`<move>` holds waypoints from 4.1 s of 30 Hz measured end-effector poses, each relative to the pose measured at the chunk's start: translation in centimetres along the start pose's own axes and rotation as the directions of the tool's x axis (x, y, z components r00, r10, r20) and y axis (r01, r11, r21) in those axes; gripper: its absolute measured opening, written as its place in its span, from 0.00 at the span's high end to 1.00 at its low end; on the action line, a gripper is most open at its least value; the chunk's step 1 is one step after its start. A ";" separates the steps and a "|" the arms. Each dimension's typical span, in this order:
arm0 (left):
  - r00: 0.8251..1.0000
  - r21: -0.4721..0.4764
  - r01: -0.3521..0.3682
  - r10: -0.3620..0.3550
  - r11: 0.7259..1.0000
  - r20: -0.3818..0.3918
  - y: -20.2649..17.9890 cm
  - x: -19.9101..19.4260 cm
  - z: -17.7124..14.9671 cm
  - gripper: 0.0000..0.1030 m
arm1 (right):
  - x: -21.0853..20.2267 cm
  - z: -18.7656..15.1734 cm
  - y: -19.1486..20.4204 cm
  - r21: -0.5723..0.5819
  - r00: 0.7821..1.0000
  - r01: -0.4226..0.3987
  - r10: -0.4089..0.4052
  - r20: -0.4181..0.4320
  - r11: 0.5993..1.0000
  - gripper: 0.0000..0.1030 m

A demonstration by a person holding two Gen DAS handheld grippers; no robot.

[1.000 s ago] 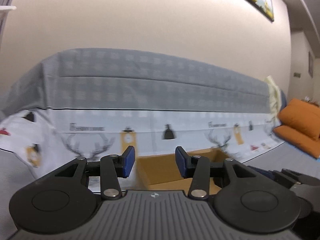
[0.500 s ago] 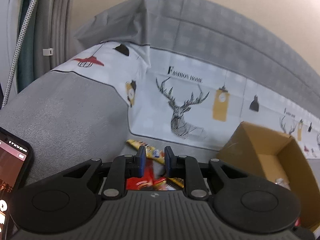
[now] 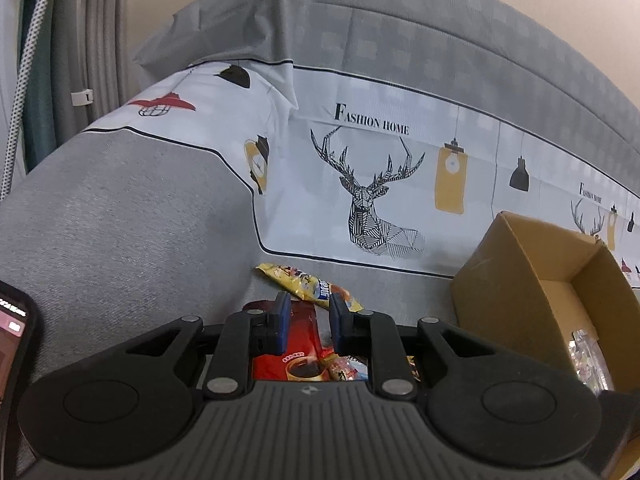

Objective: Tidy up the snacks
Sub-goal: 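Move both tools back to the pile and grasp the Nescafe stick with the right tool, then grasp the red coffee pouch with the left tool while the right tool lifts the Nescafe stick, then carry the red coffee pouch and Nescafe stick over the box with both tools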

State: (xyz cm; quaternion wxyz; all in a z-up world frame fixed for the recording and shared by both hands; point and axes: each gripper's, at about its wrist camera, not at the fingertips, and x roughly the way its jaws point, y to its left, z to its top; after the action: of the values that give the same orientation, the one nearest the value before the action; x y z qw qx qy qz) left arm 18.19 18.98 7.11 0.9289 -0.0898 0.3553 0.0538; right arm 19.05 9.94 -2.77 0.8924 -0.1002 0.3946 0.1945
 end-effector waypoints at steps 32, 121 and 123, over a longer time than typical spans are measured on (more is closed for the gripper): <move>1.000 -0.042 0.002 -0.003 0.999 -0.014 0.6 0.7 0.8 0.77 | 1.2 -0.9 -0.9 0.110 0.969 -0.192 0.206 -0.133 0.975 0.36; 0.988 -0.001 0.067 -0.067 0.998 0.139 -8.0 -4.3 -5.1 0.44 | -17.9 -2.5 -16.7 0.133 0.900 0.033 -0.088 0.428 0.991 0.85; 0.988 0.003 0.070 -0.070 0.998 0.140 -8.2 -4.2 -5.0 0.44 | -17.9 -2.7 -17.1 0.150 0.901 0.042 -0.102 0.422 0.988 0.85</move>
State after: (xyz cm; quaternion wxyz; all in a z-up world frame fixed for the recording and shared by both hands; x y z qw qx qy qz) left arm 13.15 9.76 7.29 0.9528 -0.0990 0.2857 0.0278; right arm 13.56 -11.18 9.18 0.9686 -0.0078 0.1973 0.1509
